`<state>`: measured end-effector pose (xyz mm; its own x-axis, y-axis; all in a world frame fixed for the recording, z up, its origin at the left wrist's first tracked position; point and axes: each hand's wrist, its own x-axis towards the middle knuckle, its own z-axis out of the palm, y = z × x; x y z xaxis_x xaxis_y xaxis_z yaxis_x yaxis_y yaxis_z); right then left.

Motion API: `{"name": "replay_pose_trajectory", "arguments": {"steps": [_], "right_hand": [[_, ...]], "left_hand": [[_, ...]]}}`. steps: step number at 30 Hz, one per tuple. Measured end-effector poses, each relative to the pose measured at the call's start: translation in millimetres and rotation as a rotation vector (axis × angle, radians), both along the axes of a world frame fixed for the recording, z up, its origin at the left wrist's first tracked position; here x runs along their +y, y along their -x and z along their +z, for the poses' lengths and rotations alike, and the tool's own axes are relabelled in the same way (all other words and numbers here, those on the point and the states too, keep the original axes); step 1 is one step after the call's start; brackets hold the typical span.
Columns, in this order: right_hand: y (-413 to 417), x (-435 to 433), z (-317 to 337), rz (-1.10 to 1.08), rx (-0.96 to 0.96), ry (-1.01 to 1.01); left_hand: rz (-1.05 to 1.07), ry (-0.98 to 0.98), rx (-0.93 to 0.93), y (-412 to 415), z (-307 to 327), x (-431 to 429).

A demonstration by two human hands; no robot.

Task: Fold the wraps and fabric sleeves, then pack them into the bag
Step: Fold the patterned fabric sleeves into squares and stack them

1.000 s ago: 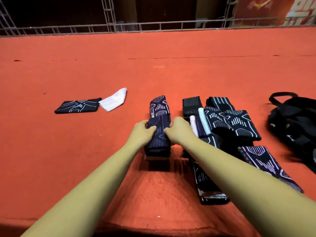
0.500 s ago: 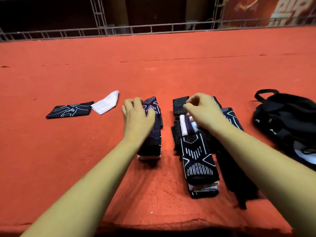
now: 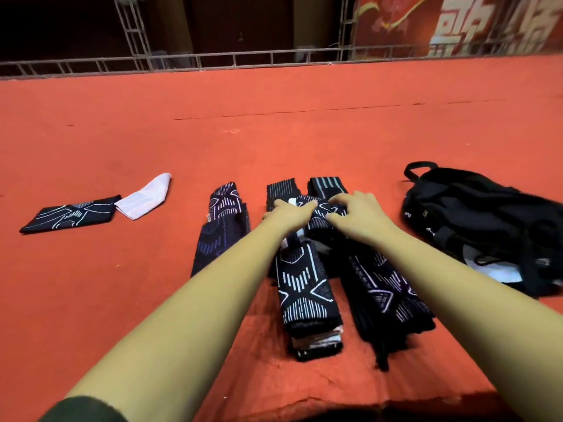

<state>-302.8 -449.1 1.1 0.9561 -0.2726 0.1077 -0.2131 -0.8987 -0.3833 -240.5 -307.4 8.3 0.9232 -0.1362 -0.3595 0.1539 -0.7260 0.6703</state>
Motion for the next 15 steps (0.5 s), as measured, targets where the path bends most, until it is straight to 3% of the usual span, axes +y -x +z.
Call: {"name": "replay_pose_trajectory", "arguments": {"steps": [8, 11, 15], "right_hand": [[-2, 12, 7, 0.294, 0.187, -0.109], [-6, 12, 3, 0.326, 0.086, -0.161], [-8, 8, -4, 0.296, -0.021, -0.053]], "left_hand": [[0.067, 0.137, 0.2, -5, -11, 6], [0.075, 0.225, 0.151, -7, -14, 12], [0.108, 0.383, 0.156, 3, -13, 19]]}}
